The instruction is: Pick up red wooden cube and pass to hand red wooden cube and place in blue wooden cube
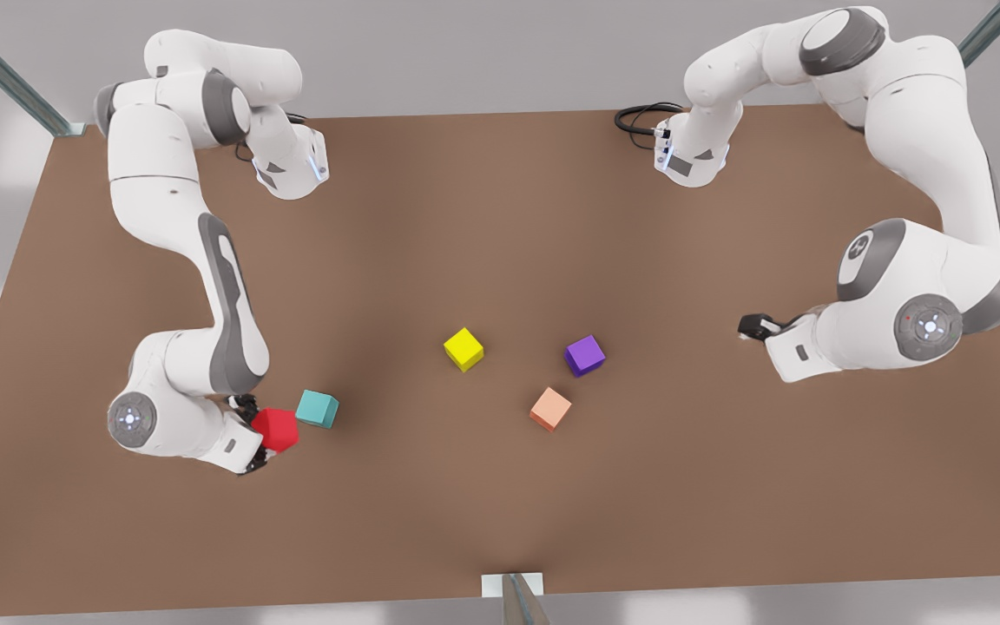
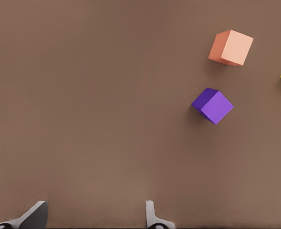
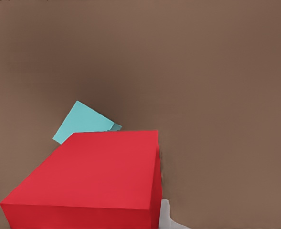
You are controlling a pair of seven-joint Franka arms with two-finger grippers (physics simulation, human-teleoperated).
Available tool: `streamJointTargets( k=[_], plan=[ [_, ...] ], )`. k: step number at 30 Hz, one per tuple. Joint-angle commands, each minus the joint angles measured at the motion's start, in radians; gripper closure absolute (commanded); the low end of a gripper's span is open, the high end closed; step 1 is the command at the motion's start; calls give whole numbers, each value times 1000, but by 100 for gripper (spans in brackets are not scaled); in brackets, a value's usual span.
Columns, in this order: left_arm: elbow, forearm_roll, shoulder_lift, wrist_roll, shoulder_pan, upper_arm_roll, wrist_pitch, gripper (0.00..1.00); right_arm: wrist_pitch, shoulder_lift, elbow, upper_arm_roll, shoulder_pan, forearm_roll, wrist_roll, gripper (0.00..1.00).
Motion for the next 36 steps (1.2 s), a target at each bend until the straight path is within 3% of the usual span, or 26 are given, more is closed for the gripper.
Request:
streamJointTargets(
  k=[1, 2, 3, 9, 30, 31, 32, 36],
  plan=[
    [-182, -277, -260, -177, -220, 441, 129, 0, -63, -22, -43, 1, 12, -50, 359, 79],
    [-346, -415, -409, -118, -538, 837, 243, 0, -22, -41, -86, 1, 17, -52, 360, 79],
    [-343, -416, -441, -92, -544, 857, 214, 0, -5, -49, -103, 1, 23, -52, 366, 79],
    [-320, -430, -411, -52, -512, 851, 151, 0, 207, -119, -296, 3, 34, -47, 373, 79],
    [-319, -436, -405, -5, -497, 850, 124, 0, 351, -144, -461, 0, 78, -72, 457, 79],
    [-317, -436, -403, -3, -498, 851, 127, 0, 351, -144, -461, 1, 78, -72, 457, 47],
    [-317, -436, -402, -3, -497, 850, 127, 0, 353, -144, -461, 1, 78, -72, 457, 0],
    [-317, -439, -397, -5, -501, 850, 128, 0, 356, -142, -461, 1, 80, -72, 457, 0]
  ],
)
